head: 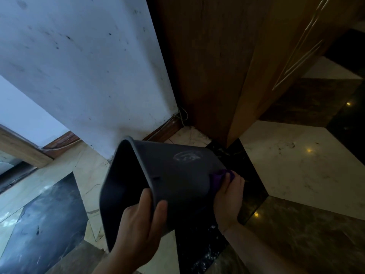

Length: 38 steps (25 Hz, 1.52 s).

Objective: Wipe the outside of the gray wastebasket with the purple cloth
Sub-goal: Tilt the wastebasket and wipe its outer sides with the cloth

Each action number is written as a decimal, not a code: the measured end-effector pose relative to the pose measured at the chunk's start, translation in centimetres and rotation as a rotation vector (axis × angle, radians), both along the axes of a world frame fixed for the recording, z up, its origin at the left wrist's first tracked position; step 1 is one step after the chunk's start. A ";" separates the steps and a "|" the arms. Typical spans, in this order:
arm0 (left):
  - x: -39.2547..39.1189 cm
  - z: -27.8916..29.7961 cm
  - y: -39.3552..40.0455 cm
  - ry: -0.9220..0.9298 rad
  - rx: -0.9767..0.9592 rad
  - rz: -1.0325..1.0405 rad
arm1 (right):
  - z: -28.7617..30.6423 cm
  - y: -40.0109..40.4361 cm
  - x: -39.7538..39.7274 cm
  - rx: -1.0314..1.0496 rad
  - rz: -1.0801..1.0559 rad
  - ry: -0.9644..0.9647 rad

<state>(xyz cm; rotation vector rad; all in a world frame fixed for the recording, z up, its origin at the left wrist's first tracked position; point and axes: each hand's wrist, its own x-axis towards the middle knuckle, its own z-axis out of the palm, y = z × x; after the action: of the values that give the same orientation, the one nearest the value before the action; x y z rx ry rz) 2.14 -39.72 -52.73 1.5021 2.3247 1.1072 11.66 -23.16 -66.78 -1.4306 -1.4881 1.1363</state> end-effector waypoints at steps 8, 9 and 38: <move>-1.5 1.1 -1.4 -0.007 0.001 0.057 | 14.3 -2.4 -3.4 0.518 0.362 0.450; -1.2 1.1 -1.4 0.016 -0.008 0.049 | 15.6 -2.6 -4.2 0.552 0.466 0.408; -10.4 4.2 4.6 -0.121 -0.263 0.613 | 2.7 4.8 -3.7 0.108 0.625 -0.288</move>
<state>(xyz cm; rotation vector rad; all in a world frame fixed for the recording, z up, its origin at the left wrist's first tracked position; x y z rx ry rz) -8.26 -35.10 -48.52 0.6225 2.7807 0.9089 7.94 -18.38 -64.09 -1.1112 -2.2656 1.2093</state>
